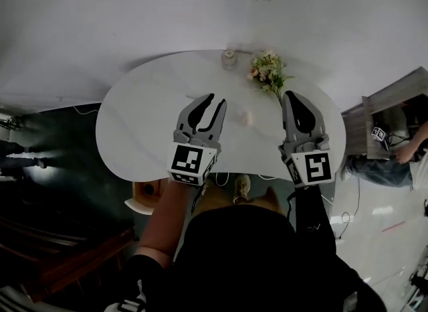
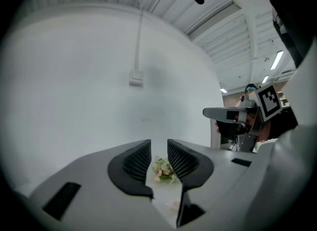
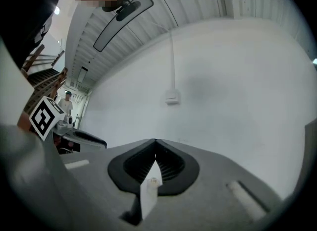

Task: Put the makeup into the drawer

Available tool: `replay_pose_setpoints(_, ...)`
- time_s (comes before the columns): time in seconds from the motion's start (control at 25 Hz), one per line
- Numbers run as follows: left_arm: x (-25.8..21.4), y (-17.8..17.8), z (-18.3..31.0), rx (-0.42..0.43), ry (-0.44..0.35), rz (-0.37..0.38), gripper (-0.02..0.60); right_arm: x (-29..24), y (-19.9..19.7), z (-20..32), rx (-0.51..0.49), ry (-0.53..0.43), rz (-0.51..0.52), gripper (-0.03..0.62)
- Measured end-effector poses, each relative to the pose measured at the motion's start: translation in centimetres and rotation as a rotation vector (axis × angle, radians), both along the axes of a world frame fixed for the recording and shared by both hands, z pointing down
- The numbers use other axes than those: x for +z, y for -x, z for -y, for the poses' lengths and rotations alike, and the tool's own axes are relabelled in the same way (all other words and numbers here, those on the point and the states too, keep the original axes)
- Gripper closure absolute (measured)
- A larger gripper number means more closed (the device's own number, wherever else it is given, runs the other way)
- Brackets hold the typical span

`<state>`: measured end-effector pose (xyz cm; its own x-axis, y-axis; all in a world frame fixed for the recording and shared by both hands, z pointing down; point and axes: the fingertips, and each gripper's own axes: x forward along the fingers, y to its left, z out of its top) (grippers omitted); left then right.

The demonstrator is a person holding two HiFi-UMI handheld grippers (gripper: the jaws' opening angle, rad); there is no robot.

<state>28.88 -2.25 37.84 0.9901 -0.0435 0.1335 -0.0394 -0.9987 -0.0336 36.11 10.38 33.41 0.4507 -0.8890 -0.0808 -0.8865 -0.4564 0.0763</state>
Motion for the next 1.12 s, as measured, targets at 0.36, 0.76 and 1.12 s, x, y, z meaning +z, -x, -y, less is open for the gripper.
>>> replay_pose_setpoints(0.36, 18.2, -5.0, -2.1, 0.010, 0.300, 0.427, 0.398, 2.3, -2.0, -4.0, 0.129, 0.028, 0.058, 0.589)
replay_pose_setpoints(0.76, 28.6, -5.9, -4.8, -0.012, 0.435, 0.715, 0.377, 3.4, -2.8, -8.2, 0.221, 0.039, 0.067, 0.589)
replay_pose_setpoints(1.12, 21.8, -6.3, -3.5, 0.015, 0.266, 0.551, 0.502, 3.0, -2.6, -7.0, 0.180, 0.029, 0.053, 0.589)
